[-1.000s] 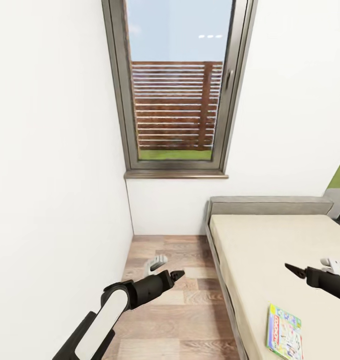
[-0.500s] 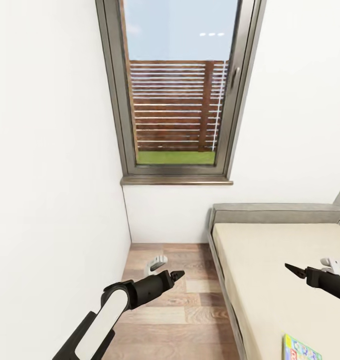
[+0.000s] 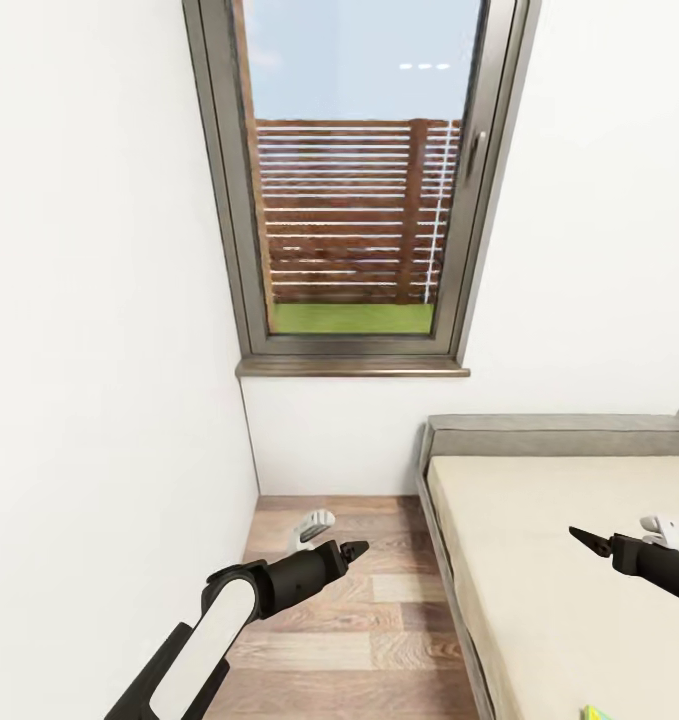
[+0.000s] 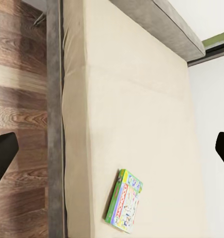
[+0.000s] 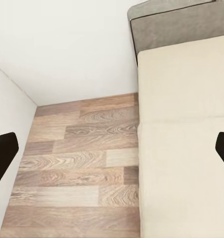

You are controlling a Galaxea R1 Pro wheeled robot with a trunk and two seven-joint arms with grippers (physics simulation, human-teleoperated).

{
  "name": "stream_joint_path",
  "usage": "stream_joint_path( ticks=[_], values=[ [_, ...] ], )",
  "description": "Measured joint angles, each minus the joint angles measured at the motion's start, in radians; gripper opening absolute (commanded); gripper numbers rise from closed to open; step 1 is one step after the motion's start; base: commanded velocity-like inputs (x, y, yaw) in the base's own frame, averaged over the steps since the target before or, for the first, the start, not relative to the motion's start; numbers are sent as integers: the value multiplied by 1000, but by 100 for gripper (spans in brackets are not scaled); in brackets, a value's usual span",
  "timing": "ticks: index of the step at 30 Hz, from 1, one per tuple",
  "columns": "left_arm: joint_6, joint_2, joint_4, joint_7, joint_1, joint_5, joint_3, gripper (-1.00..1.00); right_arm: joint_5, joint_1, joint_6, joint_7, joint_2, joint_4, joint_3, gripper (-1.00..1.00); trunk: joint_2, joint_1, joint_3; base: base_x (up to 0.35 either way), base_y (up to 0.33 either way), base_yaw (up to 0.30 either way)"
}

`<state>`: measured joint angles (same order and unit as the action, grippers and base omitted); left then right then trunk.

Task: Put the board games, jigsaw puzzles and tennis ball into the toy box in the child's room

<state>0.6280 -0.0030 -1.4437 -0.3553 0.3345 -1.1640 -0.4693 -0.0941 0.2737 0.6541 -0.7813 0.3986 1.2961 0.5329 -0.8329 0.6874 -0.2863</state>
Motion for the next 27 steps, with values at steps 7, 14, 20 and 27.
stream_joint_path(
  ticks=[7,14,20,27],
  values=[
    [0,0,0,0,0,0,0,100,0,0,0,0,0,0,0,100,0,0,0,29,0,-146],
    [0,-1,0,0,0,0,0,100,0,0,1,0,0,0,1,100,0,0,0,11,0,-228],
    [0,-1,0,0,0,0,0,100,0,0,1,0,1,-1,1,100,0,0,0,4,0,-259],
    [0,-1,1,0,0,0,0,100,0,0,1,0,0,-1,2,100,0,0,0,2,0,-272]
  ],
)
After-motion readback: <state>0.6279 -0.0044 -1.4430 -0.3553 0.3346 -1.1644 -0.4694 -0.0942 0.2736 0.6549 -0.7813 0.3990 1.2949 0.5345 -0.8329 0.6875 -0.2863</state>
